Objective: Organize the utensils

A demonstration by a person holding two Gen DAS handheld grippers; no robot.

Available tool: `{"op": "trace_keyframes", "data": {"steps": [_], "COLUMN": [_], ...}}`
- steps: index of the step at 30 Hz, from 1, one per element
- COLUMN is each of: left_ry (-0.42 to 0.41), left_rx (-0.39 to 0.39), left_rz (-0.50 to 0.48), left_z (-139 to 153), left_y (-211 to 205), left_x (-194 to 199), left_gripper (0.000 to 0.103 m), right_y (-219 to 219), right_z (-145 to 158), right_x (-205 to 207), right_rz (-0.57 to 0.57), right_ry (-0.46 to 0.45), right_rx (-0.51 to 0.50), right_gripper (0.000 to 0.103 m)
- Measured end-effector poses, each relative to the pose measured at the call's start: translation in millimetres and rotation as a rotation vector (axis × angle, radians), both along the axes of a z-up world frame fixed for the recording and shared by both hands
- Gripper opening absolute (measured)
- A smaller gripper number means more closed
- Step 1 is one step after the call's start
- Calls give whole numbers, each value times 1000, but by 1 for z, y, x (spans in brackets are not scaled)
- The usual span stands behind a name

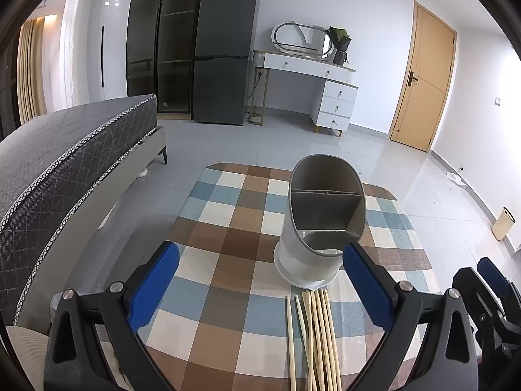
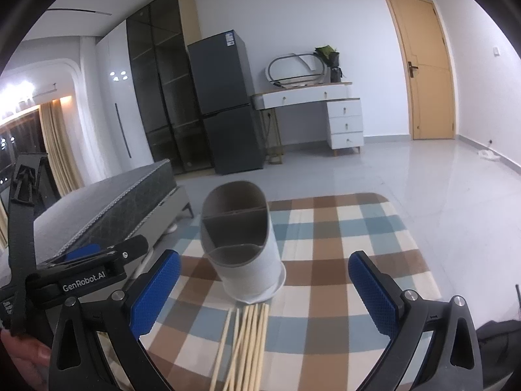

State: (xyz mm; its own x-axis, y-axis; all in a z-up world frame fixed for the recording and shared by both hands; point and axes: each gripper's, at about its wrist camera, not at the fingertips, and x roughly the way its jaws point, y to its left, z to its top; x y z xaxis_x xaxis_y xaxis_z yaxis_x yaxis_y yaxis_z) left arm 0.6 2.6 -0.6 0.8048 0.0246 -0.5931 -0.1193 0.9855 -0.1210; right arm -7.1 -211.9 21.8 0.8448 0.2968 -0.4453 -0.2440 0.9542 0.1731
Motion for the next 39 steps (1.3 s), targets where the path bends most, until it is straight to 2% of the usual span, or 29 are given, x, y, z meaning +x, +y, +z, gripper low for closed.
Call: {"op": "trace_keyframes", "data": {"steps": [39], "left_ry": [8], "left_rx": [-9], "left_rz": [-25], "left_z": [2], "left_y": [-2], "left_x": [0], "left_gripper": [98], "right_y": [-1], "right_z": [2], "right_x": [-3], "right_rz": [-21], "right_ry": [-15], "right_rx": [-14], "right_gripper": [103]}}
